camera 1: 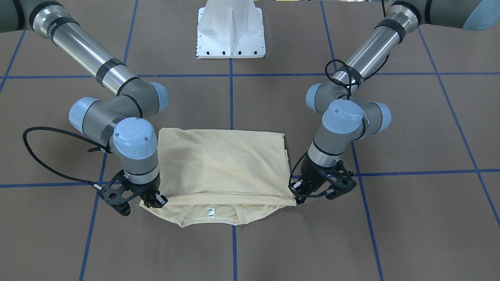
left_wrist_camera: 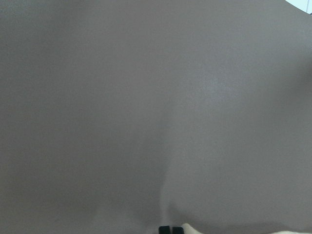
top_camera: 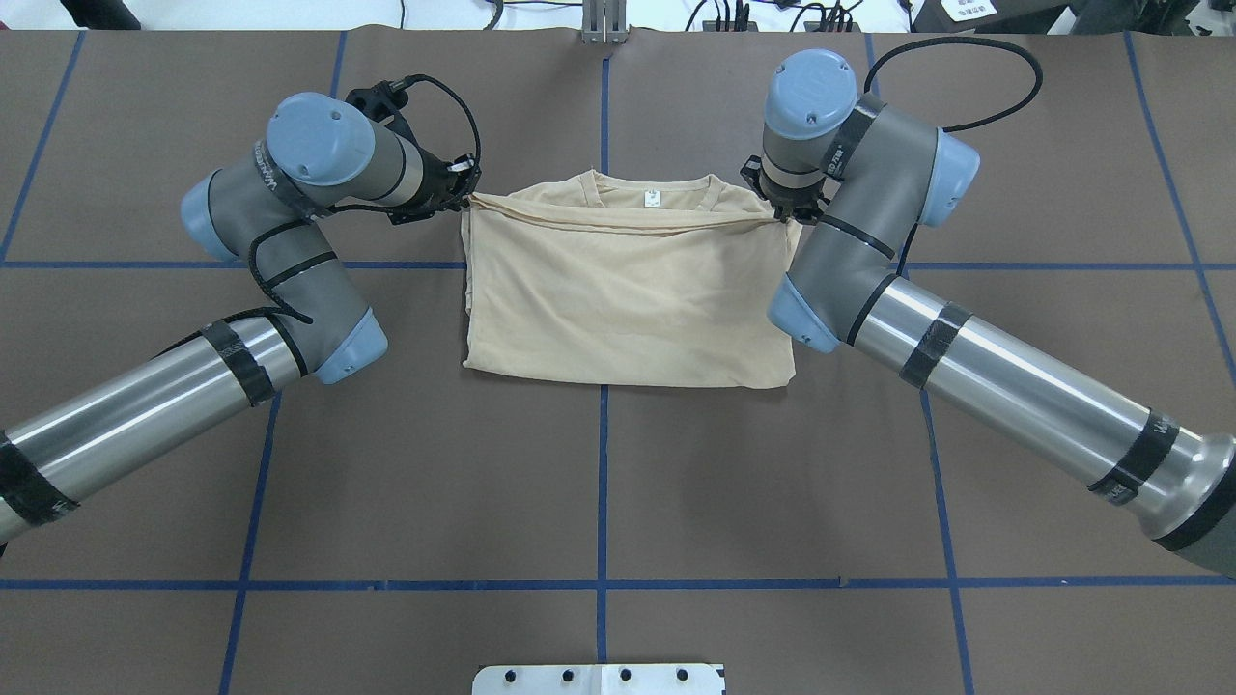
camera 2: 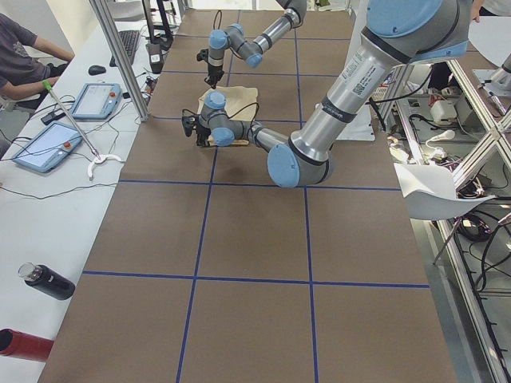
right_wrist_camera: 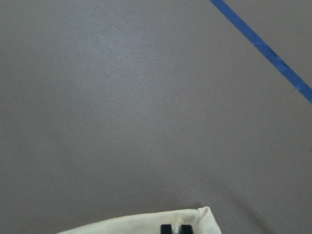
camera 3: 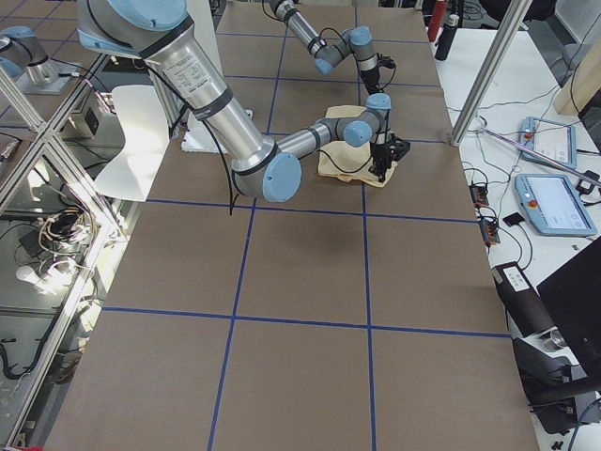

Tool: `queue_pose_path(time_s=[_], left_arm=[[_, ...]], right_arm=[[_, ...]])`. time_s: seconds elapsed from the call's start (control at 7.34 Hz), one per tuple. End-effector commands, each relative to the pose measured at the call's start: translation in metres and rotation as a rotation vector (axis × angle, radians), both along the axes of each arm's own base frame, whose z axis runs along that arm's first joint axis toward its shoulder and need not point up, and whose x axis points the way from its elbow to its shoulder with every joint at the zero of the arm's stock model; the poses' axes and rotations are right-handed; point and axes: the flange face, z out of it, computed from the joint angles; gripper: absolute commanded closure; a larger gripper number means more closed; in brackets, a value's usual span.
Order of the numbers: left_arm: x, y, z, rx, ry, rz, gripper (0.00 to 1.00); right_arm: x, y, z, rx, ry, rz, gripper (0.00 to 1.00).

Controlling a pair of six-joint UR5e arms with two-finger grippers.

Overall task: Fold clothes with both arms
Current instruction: 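Release the hem at the collar and move the right gripper to the folded shirt's side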

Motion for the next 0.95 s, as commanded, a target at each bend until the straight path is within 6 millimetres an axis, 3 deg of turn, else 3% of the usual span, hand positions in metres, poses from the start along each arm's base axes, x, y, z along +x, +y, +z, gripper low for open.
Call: queue_pose_path(time_s=[0.0,0.14,0.27,0.55,0.82], left_arm=[[-0.010,-0.005,-0.007,0.023,0.023,-0.011,0.55],[-0.028,-0.013,-0.021,0.040,0.045,-0.026,0.56],[-0.035,-0.011,-0.030,0.051,0.056,-0.030,0.56],[-0.054,-0.001,-0.033,0.076,0.081,-0.038,0.57],[-0.063,0.008,-0.029,0.082,0.086,-0.040,0.57]], right_arm=[[0.018,-0.016,-0.025,0.016,-0.034,0.030,0.39],[0.027,-0.011,-0.053,0.025,-0.093,0.029,0.04],[0.051,0.011,-0.061,0.015,-0.158,0.064,0.04],[0.096,0.116,-0.042,0.017,-0.257,0.074,0.04],[0.103,0.182,-0.029,-0.037,-0.298,0.097,0.01]])
